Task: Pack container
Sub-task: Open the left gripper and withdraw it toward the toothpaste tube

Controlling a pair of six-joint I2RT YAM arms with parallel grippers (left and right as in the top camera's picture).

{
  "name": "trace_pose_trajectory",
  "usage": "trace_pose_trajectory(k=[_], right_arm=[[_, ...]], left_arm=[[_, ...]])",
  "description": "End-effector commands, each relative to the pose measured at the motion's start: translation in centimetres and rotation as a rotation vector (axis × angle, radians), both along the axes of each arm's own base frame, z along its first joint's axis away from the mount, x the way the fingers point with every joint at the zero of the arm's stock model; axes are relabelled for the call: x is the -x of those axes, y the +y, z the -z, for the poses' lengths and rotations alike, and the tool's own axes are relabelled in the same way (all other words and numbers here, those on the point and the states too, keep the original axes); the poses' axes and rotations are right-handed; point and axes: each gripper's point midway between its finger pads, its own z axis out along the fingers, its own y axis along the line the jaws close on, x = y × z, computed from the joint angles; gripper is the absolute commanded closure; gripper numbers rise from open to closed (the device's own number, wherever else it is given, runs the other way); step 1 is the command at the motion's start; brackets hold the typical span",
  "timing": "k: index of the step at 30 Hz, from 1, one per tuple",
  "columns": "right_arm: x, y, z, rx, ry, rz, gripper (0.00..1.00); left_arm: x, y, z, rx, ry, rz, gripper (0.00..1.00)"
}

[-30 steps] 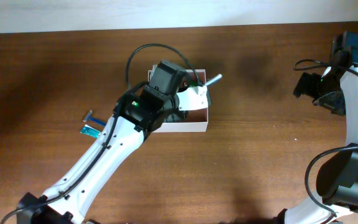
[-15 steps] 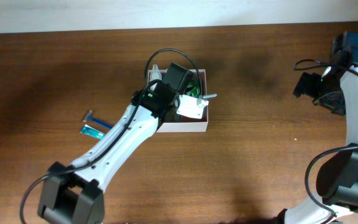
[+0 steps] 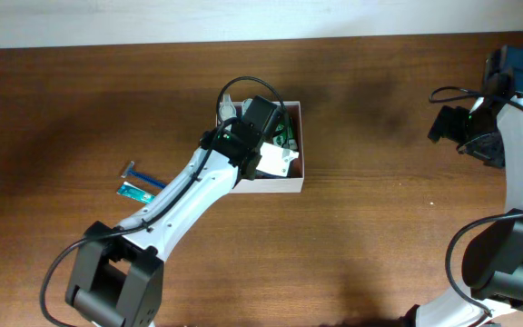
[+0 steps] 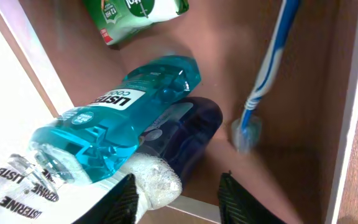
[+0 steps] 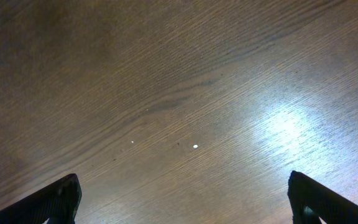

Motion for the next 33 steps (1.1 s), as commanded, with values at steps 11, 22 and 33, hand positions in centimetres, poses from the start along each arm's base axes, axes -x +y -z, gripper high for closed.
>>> trace_pose_trajectory(k=[11,22,33], right_arm=[[0.3,-0.4,0.3,0.01,0.015,0.015,0.01],[0.3,-0.4,0.3,0.01,0.015,0.015,0.01],[0.3,-0.4,0.3,0.01,0.015,0.015,0.01]], left_arm=[[1.5,-1.2,-12.6,0.752,-0.046,-0.589,0.05],[3.3,9.5,-12.5,1.011,0.129,-1.294,0.01],[2.6,14.3,-10.1,1.084,0.165,-1.652,0.0]])
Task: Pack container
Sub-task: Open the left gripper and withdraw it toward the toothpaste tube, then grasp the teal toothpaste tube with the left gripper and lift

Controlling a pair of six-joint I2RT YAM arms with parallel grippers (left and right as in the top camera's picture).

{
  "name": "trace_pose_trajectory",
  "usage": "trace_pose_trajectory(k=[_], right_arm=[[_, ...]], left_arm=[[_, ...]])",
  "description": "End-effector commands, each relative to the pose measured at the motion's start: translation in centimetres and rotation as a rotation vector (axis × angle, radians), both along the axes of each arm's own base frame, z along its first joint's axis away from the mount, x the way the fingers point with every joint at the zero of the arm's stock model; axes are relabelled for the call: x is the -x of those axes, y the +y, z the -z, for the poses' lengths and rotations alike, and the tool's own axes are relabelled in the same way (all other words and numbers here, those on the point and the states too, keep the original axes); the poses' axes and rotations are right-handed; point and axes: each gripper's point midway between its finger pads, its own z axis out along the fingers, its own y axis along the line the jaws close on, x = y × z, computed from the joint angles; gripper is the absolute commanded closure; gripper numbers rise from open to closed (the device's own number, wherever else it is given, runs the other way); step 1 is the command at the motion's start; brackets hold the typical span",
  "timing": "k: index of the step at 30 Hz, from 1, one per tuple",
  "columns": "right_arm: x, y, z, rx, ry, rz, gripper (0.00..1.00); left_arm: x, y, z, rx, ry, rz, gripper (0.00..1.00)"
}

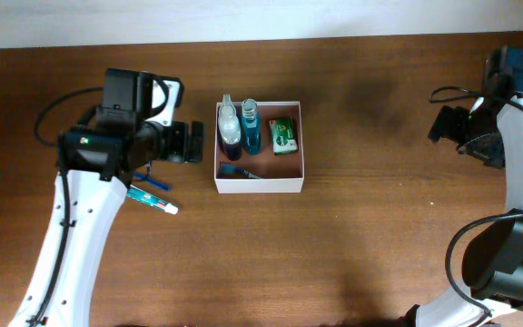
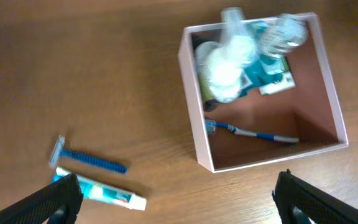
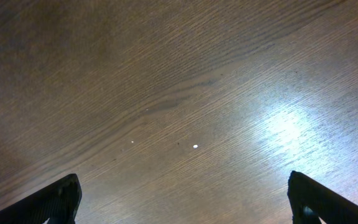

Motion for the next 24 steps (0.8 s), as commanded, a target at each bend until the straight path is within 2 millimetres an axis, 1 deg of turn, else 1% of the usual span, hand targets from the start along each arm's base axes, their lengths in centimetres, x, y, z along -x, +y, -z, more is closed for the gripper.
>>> trace_pose_trajectory(k=[1,2,4,5,7,9,10,17,20,24], right_arm=[[0.3,-0.4,0.3,0.01,0.015,0.016,0.01],[0.3,-0.4,0.3,0.01,0.015,0.016,0.01],[0.3,-0.4,0.3,0.01,0.015,0.016,0.01],[0.3,-0.4,0.3,0.01,0.015,0.016,0.01],[0.3,-0.4,0.3,0.01,0.015,0.016,0.01],[0.3,-0.4,0.3,0.01,0.015,0.016,0.01],[0.3,-0.4,0.3,0.01,0.015,0.016,0.01],[0.3,-0.4,0.3,0.01,0.015,0.016,0.01],[0.3,-0.4,0.3,0.01,0.015,0.016,0.01],[0.3,-0.4,0.3,0.01,0.015,0.016,0.01]], left_arm=[[-0.2,2.8,2.6,0.117,0.133,-0.284,0.0],[-0.1,3.8,3.6,0.148,0.179,-0.386,0.0],[0.2,5.3,5.4,0.188,0.257,-0.53,0.0],[0.5,6.0,6.4,0.2,0.299,-0.593,0.0],[0.6,6.7,8.0,0.209,0.355,-0.662,0.01],[0.5,6.9,9.3,0.212,0.399,-0.705,0.05],[0.4,6.9,10.4,0.211,0.432,-0.733,0.11],[1.2,6.9,13.7,0.215,0.556,-0.868,0.11],[1.2,6.8,14.8,0.216,0.592,-0.917,0.08],[1.6,6.7,16.3,0.206,0.646,-0.931,0.07]])
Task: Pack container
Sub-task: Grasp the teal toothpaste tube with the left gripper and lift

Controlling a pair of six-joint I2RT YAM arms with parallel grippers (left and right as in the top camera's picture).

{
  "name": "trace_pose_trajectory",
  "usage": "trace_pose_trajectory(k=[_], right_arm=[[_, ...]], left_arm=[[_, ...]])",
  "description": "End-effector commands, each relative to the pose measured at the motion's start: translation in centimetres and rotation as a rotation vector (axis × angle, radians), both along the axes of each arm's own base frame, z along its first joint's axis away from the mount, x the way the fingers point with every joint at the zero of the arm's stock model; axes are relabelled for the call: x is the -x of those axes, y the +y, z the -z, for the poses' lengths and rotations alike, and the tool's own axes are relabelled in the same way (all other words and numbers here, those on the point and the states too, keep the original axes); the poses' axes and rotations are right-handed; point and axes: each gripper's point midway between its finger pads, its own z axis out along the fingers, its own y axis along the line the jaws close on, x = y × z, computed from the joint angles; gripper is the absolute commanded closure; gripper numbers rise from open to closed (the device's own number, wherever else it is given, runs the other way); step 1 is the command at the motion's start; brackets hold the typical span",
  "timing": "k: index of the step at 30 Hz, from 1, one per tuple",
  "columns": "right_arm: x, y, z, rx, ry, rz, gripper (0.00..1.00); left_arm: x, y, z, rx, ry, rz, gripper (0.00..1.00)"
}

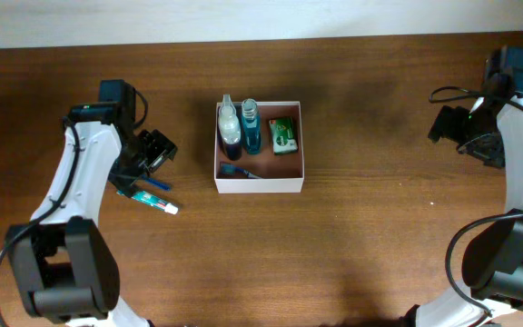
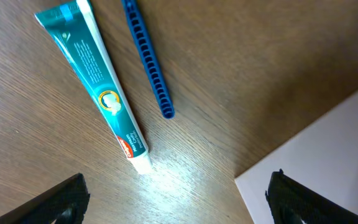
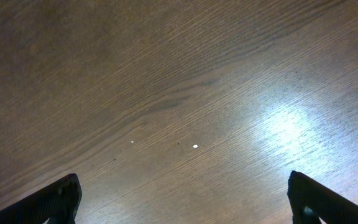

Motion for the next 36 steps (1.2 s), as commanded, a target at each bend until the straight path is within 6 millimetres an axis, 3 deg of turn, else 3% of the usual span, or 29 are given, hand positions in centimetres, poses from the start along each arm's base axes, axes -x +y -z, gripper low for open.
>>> trace_pose_trajectory(k=[1,7,13,18,20,29,32,34,36], right_arm=[[0.3,-0.4,0.3,0.01,0.015,0.016,0.01],[0.3,-0.4,0.3,0.01,0.015,0.016,0.01],[0.3,-0.4,0.3,0.01,0.015,0.016,0.02],[0.3,-0.4,0.3,0.01,0.015,0.016,0.02],[0.3,-0.4,0.3,0.01,0.015,0.016,0.01],[0.3,-0.4,0.3,0.01,0.015,0.016,0.01],[0.3,-0.4,0.3,0.01,0.015,0.016,0.01],[0.3,-0.4,0.3,0.01,0.015,0.016,0.01],[0.3,-0.4,0.3,0.01,0.015,0.016,0.01]], left_arm=[[0.8,0.0,1.8,0.014,0.08,-0.056,0.07],[1.8,1.4,3.5,0.072,0.143,-0.125,0.07],[4.7,3.2,5.6,0.093,0.221,-0.199,0.07],[6.0,3.4,7.3,0.095,0.242,-0.212,0.08],[6.2,3.3,7.9,0.095,0.239,-0.212,0.16],[5.4,3.5,9.9,0.085,0.169,-0.21,0.28],[4.9,3.9,10.1,0.067,0.144,-0.209,0.46],[5.0,4.2,10.1,0.047,0.146,-0.208,0.65],[5.0,4.4,10.2,0.037,0.145,-0.2,0.71]])
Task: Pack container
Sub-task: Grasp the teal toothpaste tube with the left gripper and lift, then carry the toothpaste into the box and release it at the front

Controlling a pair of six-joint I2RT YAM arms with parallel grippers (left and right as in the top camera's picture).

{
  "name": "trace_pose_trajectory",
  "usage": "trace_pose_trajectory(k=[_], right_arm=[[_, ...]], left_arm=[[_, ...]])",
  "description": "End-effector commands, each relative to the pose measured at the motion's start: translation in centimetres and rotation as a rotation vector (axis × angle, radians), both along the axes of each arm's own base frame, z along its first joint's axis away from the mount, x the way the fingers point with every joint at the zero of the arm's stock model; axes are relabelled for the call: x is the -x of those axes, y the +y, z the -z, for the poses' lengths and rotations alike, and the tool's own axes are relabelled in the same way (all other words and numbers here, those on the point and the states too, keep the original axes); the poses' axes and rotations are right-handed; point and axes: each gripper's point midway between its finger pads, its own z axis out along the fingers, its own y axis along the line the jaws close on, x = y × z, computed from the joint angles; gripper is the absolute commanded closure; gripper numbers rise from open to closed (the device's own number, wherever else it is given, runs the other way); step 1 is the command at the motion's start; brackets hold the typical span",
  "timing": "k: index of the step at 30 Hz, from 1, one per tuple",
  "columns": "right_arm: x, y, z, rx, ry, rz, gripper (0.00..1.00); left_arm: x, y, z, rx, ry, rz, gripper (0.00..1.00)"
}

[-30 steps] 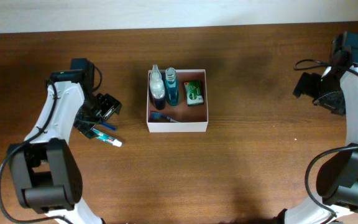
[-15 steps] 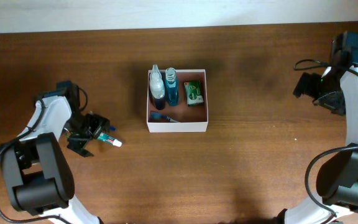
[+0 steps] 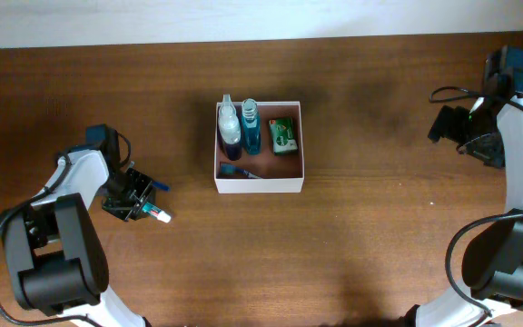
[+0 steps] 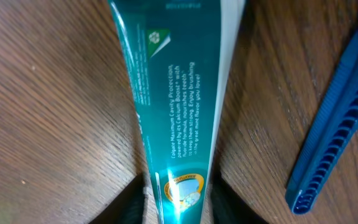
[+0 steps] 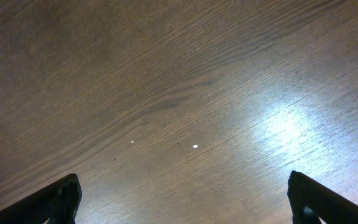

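The teal toothpaste tube (image 4: 176, 112) lies on the table, and my left gripper (image 4: 179, 204) is shut on it, one finger pressed to each side. From overhead the left gripper (image 3: 132, 196) sits left of the white box (image 3: 260, 188), with the tube's white cap (image 3: 162, 217) poking out. A blue razor (image 4: 334, 137) lies just beside the tube. The box holds two mouthwash bottles (image 3: 240, 127), a green soap (image 3: 284, 134) and a toothbrush (image 3: 239, 170). My right gripper (image 5: 185, 202) is open over bare wood at the far right.
The razor's handle (image 3: 158, 186) lies between the left gripper and the box. The right arm (image 3: 516, 136) stands along the table's right edge. Dark wood table (image 3: 379, 236) surrounds the box.
My left gripper came down from above the toothpaste and razor and has shut round the tube. The right arm has not moved.
My left gripper was inside the box beside the mouthwash bottles and toothbrush. Then it was out, left of the box, open. Then it hung open over the toothpaste and razor. Now it is shut on the toothpaste on the table.
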Motion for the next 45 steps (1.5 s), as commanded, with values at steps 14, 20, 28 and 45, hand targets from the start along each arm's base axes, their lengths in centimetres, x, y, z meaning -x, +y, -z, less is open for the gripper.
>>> trace_pose_trajectory(k=[14,20,28,45], right_arm=[[0.3,-0.4,0.3,0.01,0.015,0.016,0.01],[0.3,-0.4,0.3,0.01,0.015,0.016,0.01],[0.3,-0.4,0.3,0.01,0.015,0.015,0.01],[0.3,-0.4,0.3,0.01,0.015,0.015,0.01]], left_arm=[[-4.0,-2.4,-2.7,0.165,-0.202,0.32,0.97],[-7.3,-4.3,-9.5,0.238,-0.363,0.524,0.96],[-9.5,-9.6,-19.3,0.117,-0.638,1.051,0.94],[-6.7,-24.3,-22.0,-0.651,-0.524,2.295,0.94]])
